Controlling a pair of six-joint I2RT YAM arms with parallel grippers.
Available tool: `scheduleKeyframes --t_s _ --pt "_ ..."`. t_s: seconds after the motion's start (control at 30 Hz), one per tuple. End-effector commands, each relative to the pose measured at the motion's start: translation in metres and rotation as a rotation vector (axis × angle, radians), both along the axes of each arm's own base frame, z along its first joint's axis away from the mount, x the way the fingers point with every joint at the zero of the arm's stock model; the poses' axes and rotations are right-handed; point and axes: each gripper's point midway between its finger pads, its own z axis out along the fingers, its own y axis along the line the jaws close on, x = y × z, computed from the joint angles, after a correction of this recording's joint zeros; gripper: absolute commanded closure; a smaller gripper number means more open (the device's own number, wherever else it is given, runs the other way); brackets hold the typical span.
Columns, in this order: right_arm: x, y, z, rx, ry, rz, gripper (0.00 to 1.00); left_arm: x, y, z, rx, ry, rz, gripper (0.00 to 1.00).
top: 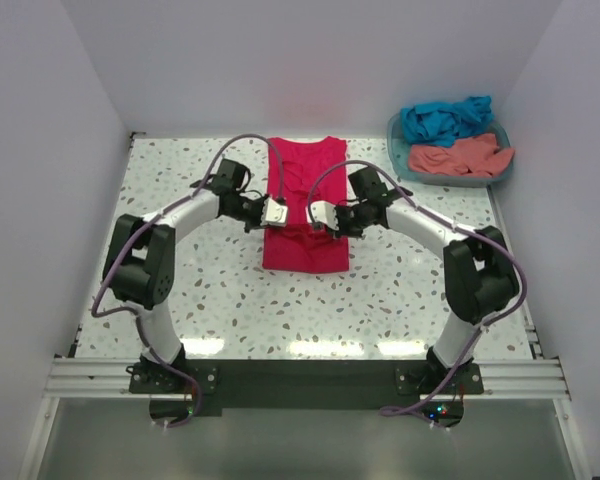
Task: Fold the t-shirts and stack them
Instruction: Fold the tshirt
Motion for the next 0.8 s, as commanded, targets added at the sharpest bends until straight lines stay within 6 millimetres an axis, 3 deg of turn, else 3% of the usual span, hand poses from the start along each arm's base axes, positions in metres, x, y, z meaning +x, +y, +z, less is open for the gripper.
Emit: scheduleKeyframes --t_s 0.0,0.1,0.23,0.4,0.77 --pt "0.023 0.009 0.01 0.043 -0.03 0.043 1.0 0.033 0.0 0.012 -0.037 -0.049 -0.009 1.0" --pt "0.053 0.007 0.018 0.054 -0.057 0.018 1.0 0.058 0.0 0.015 -0.04 -0.079 0.003 1.0" --pt "0.077 0.006 0.017 0.053 -0.067 0.011 1.0 0.081 0.003 0.005 -0.031 -0.086 0.016 1.0" --pt "0.101 0.001 0.01 0.045 -0.063 -0.003 1.0 0.114 0.004 0.011 -0.041 -0.125 0.036 1.0" --pt "0.142 -0.004 -0.009 0.033 -0.075 -0.058 1.0 0.148 0.007 -0.01 -0.02 -0.132 0.065 1.0"
